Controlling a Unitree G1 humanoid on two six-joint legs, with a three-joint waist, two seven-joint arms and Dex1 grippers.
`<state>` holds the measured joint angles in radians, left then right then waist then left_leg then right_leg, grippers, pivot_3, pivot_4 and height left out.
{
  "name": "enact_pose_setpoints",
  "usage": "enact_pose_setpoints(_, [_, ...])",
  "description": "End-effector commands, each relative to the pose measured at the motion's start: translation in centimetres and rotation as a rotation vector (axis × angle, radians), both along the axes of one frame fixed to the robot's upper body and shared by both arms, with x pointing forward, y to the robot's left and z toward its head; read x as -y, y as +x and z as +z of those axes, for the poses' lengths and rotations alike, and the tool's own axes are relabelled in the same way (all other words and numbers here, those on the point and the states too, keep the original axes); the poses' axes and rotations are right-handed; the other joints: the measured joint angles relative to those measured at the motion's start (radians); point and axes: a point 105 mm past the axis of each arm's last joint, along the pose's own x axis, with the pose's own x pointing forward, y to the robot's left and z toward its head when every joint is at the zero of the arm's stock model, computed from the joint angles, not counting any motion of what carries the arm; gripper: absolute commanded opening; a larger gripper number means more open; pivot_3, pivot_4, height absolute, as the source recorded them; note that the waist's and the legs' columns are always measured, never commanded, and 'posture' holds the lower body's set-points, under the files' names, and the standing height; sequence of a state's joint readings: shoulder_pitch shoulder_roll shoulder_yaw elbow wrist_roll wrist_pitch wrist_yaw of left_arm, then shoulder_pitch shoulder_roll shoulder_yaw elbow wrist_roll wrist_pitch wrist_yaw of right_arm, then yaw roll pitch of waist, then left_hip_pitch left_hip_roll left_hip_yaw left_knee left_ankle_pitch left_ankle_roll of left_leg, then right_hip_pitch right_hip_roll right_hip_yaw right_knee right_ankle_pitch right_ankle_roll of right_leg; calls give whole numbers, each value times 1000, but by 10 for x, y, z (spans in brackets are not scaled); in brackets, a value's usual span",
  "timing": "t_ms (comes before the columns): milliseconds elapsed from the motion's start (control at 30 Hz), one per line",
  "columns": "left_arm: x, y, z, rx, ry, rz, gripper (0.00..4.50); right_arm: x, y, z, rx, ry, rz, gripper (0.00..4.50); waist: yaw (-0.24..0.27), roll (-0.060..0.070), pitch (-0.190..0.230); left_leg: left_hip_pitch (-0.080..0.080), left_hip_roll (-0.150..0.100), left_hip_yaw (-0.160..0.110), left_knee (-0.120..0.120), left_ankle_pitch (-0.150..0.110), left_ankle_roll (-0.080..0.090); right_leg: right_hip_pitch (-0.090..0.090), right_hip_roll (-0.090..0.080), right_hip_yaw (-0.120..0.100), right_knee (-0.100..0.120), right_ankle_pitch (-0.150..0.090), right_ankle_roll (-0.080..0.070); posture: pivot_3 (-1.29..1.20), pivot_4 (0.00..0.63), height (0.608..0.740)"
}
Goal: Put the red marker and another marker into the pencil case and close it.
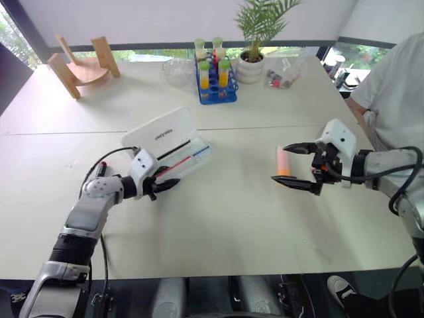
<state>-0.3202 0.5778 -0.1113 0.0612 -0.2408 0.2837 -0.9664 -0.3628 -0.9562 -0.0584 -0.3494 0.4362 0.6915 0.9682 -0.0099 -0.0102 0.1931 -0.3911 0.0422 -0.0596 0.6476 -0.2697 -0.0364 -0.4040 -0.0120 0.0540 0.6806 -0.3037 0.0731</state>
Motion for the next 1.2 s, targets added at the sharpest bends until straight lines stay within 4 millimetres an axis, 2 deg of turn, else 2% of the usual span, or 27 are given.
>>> enact_pose_setpoints(33, [33,-31,-5,-39,19,-242,1740,-1,0,14,56,-4,12,4500,1,0,0,0,0,0,0,0,0,0,0,0,0,0,0,0,150,740])
enact_pose_setpoints(133, [41,-41,-11,-38,63,-326,1740,-1,0,15,58,-5,12,4500,-2,0,0,0,0,0,0,0,0,0,0,0,0,0,0,0,150,740])
enact_pose_setpoints(300, [34,-31,-27,13,188,-335,1740,0,-1,15,57,-7,6,4500,0,0,0,0,0,0,0,0,0,0,0,0,0,0,0,0,150,740])
enact_pose_setpoints(867, [3,-42,-27,-9,229,-342,1740,-1,1,16,52,-10,12,4500,-12,1,-1,2,2,0,-1,-1,1,0,2,0,0,0,-1,0,150,740])
enact_pose_setpoints(1100, [5,-41,-23,-2,217,-352,1740,-1,3,17,50,-16,21,4500,-12,2,-1,2,2,0,-1,-1,1,0,2,0,0,0,-1,0,150,740])
enact_pose_setpoints(1200, [4,-38,-20,10,207,-334,3169,-1,2,17,50,-18,24,4500,-11,2,-1,2,2,0,-1,-1,1,0,2,0,0,0,-1,0,150,740])
